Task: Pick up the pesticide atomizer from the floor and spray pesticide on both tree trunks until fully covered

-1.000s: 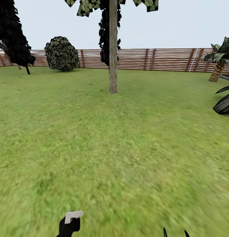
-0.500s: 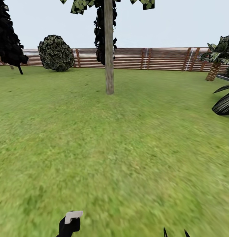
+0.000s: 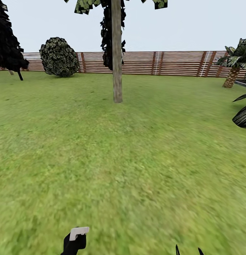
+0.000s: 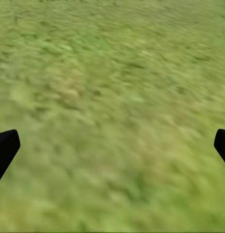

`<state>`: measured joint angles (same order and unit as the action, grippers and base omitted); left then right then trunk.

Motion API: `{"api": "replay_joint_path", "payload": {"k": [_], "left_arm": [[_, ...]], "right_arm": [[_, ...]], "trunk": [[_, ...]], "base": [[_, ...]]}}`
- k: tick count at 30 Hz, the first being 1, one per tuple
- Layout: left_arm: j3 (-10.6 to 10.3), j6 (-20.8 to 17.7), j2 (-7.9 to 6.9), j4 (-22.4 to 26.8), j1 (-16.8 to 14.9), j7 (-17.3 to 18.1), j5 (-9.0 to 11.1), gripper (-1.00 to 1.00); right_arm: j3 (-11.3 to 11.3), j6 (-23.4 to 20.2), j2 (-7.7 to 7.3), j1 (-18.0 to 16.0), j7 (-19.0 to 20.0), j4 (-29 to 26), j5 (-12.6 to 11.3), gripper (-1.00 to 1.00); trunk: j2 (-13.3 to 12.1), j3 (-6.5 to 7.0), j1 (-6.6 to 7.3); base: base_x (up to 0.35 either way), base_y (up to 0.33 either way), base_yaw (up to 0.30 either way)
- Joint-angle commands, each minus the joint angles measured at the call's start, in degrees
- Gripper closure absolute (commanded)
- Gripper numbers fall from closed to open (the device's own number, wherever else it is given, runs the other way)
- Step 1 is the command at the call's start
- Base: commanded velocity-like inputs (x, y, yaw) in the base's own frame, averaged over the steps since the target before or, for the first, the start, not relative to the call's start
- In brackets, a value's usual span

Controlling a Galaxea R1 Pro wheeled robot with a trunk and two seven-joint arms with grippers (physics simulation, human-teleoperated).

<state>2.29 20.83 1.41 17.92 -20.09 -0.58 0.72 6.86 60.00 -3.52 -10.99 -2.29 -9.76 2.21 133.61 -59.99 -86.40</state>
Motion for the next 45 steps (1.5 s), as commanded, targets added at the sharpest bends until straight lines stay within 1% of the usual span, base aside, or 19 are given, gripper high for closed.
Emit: {"api": "replay_joint_path", "payload": {"k": [1,45], "left_arm": [[-0.01,0.0,0.0,0.01,0.0,-0.04,-0.02,1.0],[-0.07,0.0,0.0,0.01,0.01,-0.03,-0.02,1.0]], "right_arm": [[0.0,0.0,-0.01,0.0,0.0,0.0,0.0,-1.0],[0.0,0.0,-0.01,0.0,0.01,0.03,0.08,-1.0]], "trunk": [[0.0,0.0,0.0],[0.0,0.0,0.0]], "base": [[0.339,0.0,0.0],[0.339,0.0,0.0]]}}
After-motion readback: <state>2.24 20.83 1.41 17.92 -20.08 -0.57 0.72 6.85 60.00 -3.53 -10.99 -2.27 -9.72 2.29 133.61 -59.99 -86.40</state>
